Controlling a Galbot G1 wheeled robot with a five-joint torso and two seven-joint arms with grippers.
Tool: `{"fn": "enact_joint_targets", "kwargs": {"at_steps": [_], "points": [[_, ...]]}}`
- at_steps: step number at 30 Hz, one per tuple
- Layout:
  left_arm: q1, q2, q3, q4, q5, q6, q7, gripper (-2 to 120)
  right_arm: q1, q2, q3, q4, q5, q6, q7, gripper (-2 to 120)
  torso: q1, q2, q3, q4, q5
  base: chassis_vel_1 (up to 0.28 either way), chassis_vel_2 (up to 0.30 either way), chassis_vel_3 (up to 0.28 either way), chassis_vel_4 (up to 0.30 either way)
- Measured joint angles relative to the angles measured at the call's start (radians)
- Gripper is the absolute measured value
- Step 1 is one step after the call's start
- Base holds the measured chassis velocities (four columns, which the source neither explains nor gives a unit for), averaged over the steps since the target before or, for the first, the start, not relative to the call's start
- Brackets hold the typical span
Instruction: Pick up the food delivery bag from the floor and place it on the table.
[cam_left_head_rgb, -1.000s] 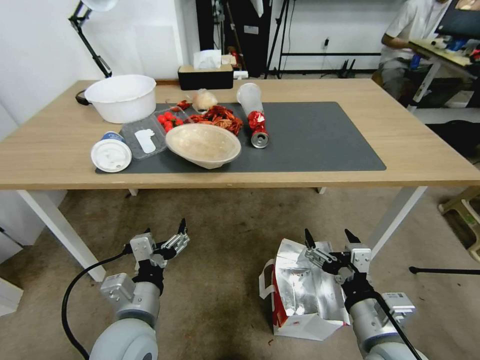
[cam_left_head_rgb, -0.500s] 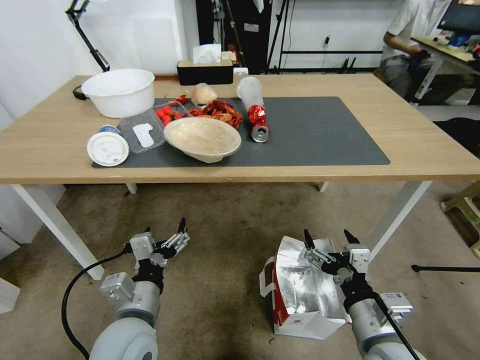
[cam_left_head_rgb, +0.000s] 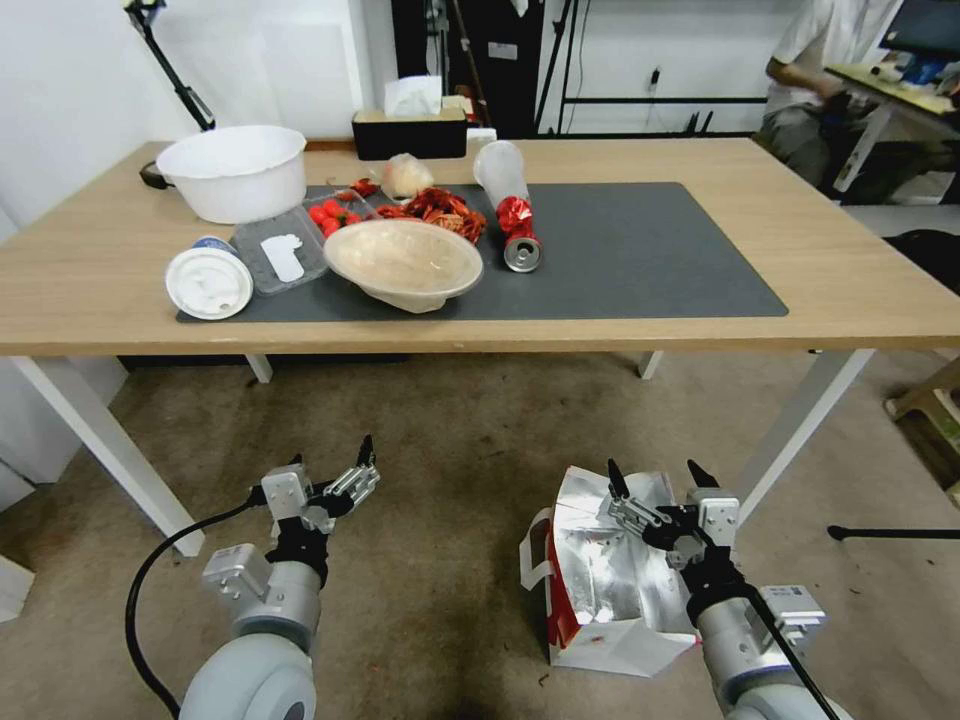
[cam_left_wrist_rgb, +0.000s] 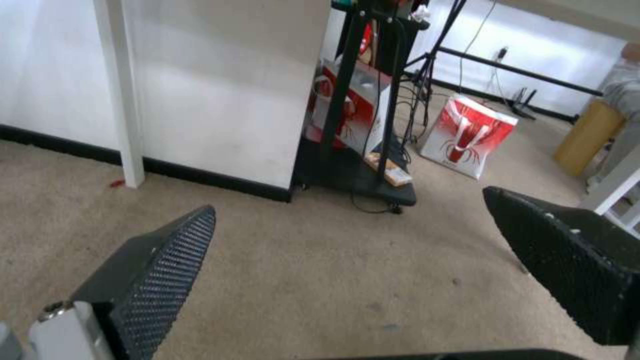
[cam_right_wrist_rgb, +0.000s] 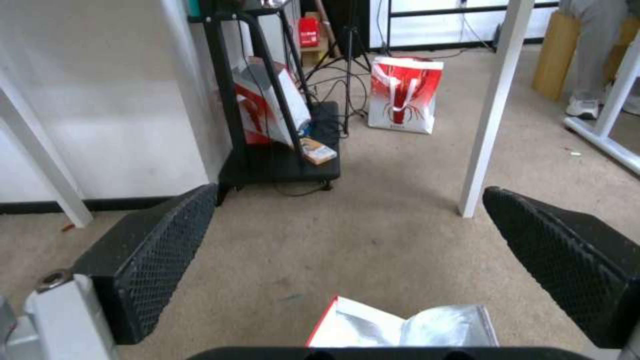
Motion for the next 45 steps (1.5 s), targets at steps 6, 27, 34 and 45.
{"fn": "enact_joint_targets", "kwargs": {"at_steps": [6, 27, 34, 45], "points": [[0.000, 0.000, 0.001, 0.005, 0.002, 0.000, 0.001, 100, 0.001, -0.002, 0.000, -0.001, 0.001, 0.000, -0.001, 100, -0.009, -0.027, -0.018, 0.0000, 0.0000, 0.000, 0.000, 0.000, 0.000], [0.010, -0.002, 0.021, 0.008, 0.019, -0.010, 0.004, 100, 0.000, -0.003, -0.003, -0.010, -0.004, 0.007, 0.000, 100, -0.037, -0.110, -0.073, 0.0000, 0.0000, 0.000, 0.000, 0.000, 0.000], [0.008, -0.003, 0.024, 0.011, 0.021, -0.011, 0.004, 100, -0.001, -0.004, -0.001, -0.012, -0.004, 0.006, 0.000, 100, -0.047, -0.137, -0.090, 0.0000, 0.0000, 0.000, 0.000, 0.000, 0.000], [0.005, 0.001, 0.021, 0.016, 0.018, -0.012, 0.006, 100, 0.001, -0.005, -0.002, -0.019, -0.007, 0.005, -0.001, 100, -0.061, -0.183, -0.123, 0.0000, 0.0000, 0.000, 0.000, 0.000, 0.000]]}}
